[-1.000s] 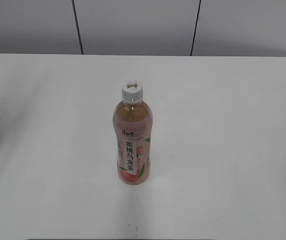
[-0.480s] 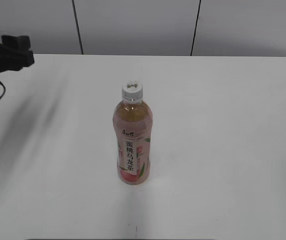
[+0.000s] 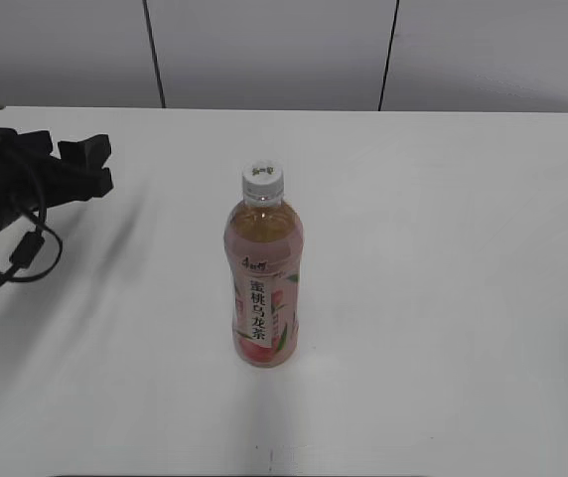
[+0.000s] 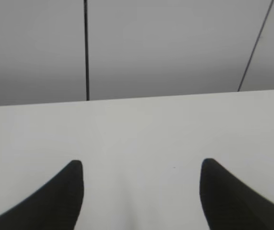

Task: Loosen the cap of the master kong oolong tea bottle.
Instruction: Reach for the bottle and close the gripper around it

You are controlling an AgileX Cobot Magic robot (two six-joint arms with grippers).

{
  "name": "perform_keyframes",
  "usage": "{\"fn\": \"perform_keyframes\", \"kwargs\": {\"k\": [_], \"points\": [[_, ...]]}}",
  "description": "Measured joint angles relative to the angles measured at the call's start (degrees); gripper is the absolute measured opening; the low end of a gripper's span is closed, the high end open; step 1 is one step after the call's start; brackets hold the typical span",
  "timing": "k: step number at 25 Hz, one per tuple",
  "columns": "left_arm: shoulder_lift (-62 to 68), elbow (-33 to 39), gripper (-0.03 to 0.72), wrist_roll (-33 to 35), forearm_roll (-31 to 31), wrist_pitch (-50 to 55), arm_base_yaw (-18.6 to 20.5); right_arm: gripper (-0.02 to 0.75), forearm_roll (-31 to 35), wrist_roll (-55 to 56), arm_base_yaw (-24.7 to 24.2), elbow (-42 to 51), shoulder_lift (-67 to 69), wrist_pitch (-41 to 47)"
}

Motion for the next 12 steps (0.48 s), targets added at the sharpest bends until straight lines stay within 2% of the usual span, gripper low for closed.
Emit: {"fn": "perform_keyframes", "kwargs": {"k": [3,7,9,12], "points": [[0.07,6.12,0.468,-1.00,2.55,-10.92,0.00,0.546,0.00,0.05,0.00,0.00,0.00,0.00],[0.02,14.15,0.468,-1.20,4.65,-14.68,0.00,0.546,0.00,0.05,0.00,0.00,0.00,0.00],[0.20,16.43,0.468,-1.32,8.10,-15.00,0.00,0.546,0.00,0.05,0.00,0.00,0.00,0.00],[0.32,17.85,0.468,-1.51,16.75,-15.15,0.00,0.546,0.00,0.05,0.00,0.00,0.00,0.00]]}}
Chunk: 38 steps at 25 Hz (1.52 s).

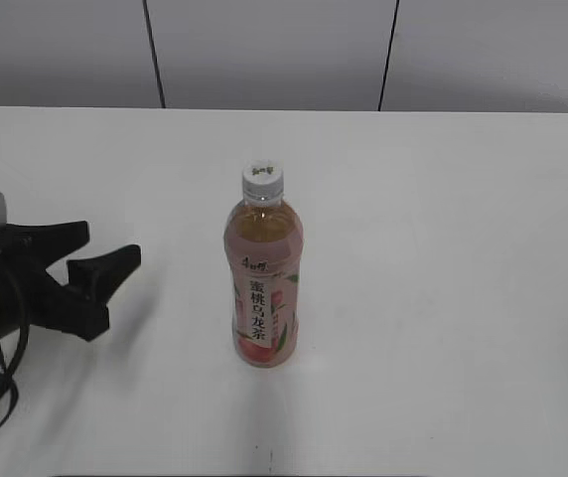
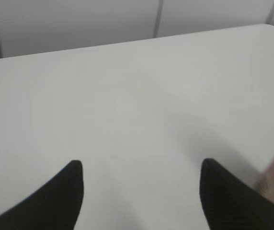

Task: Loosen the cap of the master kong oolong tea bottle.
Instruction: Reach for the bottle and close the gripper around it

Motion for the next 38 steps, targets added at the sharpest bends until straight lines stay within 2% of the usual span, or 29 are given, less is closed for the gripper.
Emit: {"fn": "perform_keyframes", "kwargs": {"k": [3,5,8,10,15,23,29,38], "points": [[0.00,0.12,0.471,-0.04,9.45,-0.34,-0.29,0.546,0.00,0.00,0.00,0.00,0.00,0.00],[0.00,0.12,0.494,-0.04,13.66,-0.34,-0.78,0.546,0.00,0.00,0.00,0.00,0.00,0.00],[0.00,0.00,0.587,-0.04,18.94,-0.39,-1.39,0.546,0.00,0.00,0.00,0.00,0.00,0.00],[0.00,-0.24,0.620,-0.04,21.23,-0.39,-1.78,0.546,0.00,0.00,0.00,0.00,0.00,0.00],[0.04,-0.47,0.634,-0.04,22.21,-0.39,-3.39,0.546,0.00,0.00,0.00,0.00,0.00,0.00],[0.04,-4.85,0.629,-1.43,22.72,-0.39,-7.72,0.546,0.00,-0.05,0.00,0.00,0.00,0.00],[0.06,-8.54,0.624,-7.48,23.48,-0.39,-7.84,0.546,0.00,0.00,0.00,0.00,0.00,0.00],[4.12,-13.19,0.612,-11.36,27.49,-0.62,-7.84,0.546,0.00,0.00,0.00,0.00,0.00,0.00]]}}
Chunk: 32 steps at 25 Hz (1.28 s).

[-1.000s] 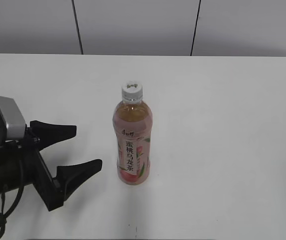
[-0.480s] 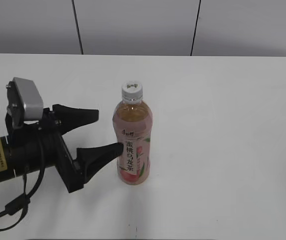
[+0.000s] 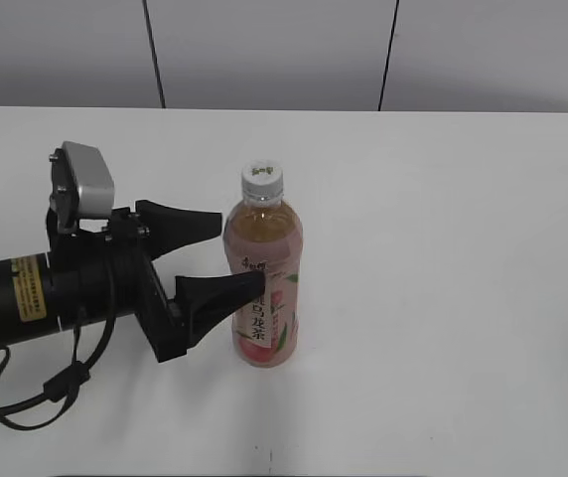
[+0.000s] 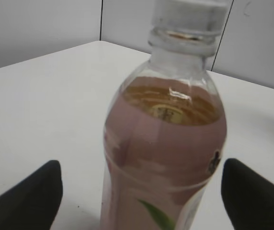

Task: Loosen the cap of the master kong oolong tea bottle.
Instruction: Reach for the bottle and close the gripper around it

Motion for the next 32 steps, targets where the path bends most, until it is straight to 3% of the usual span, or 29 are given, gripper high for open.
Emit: {"fn": "perform_keyframes", "kwargs": {"k": [6,15,32], "points": [[1.71,-1.68,0.603,-0.25,0.99,0.06,-0.28,0.546,0.00,0.00,0.00,0.00,0.00,0.00],[1.88,-5.12,0.594,-0.41,-1.76,0.01,-5.53,0.546,0.00,0.00,0.00,0.00,0.00,0.00],[7.17,-9.04,0.587,-1.29,-2.30,0.02,-6.18,0.546,0.00,0.00,0.00,0.00,0.00,0.00]]}}
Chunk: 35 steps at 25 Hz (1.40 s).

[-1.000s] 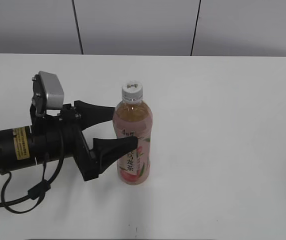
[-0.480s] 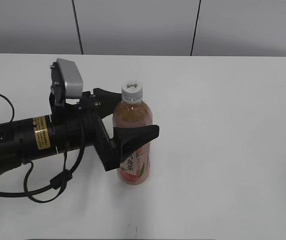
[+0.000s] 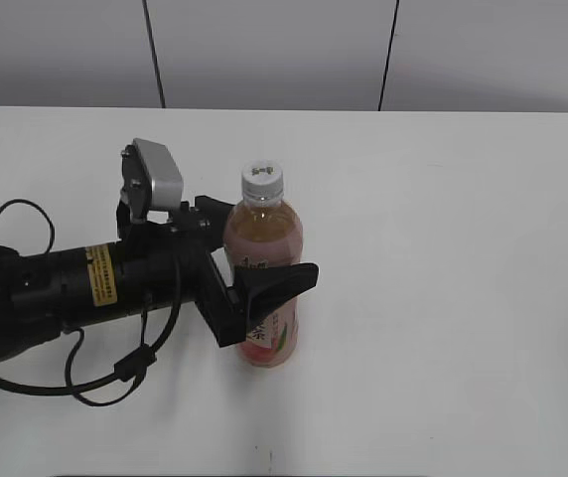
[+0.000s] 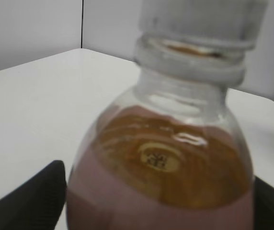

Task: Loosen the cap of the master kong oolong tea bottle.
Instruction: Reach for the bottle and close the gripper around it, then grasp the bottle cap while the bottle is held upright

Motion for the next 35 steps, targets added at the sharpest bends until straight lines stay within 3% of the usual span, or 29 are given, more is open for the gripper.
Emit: {"fn": "perform_keyframes", "kwargs": {"k": [7,13,35], "points": [[0.00,-0.89,0.547,0.00,-0.06,0.00,0.00,0.546,0.00,0.00,0.00,0.00,0.00,0.00],[0.00,-0.89,0.458,0.00,0.11,-0.17,-0.11,0.546,0.00,0.00,0.00,0.00,0.00,0.00],[0.00,-0.89,0.457,0.00,0.21,-0.17,-0.11,0.546,0.00,0.00,0.00,0.00,0.00,0.00]]}}
